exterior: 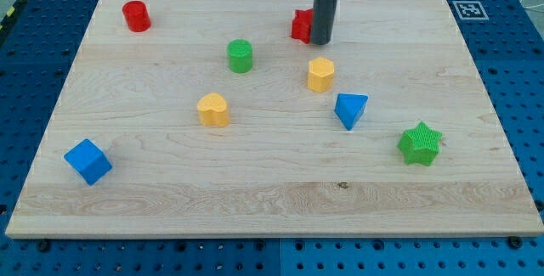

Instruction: Move the red star to the top center

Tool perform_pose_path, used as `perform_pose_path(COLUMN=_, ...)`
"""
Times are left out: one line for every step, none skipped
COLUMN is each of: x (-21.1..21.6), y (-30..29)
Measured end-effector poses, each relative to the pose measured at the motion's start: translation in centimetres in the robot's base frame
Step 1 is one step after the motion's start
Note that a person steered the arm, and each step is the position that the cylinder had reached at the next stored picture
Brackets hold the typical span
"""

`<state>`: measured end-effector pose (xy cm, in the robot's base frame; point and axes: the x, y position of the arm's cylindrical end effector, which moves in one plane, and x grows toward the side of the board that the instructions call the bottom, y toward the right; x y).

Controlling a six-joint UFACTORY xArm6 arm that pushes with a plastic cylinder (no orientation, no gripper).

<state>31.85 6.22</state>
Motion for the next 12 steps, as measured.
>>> perform_pose_path(x=-1.0, y=-1.7)
perform_pose_path(x=-1.6, y=-4.4)
perform_pose_path(x=-1.9, y=-6.4)
perform_pose_path(x=-3.1, y=-6.8)
perform_pose_path(x=-3.4, y=-5.4)
perform_pose_path(x=-3.4, y=-3.2)
perform_pose_path(x=-3.9, y=-3.0)
perform_pose_path(x=-4.7, y=-3.1)
perform_pose_path(x=-4.8, y=-3.2)
perform_pose_path(x=-4.8, y=-3.2)
perform_pose_path(x=-5.1, y=-3.2)
perform_pose_path(x=-5.2, y=-3.1)
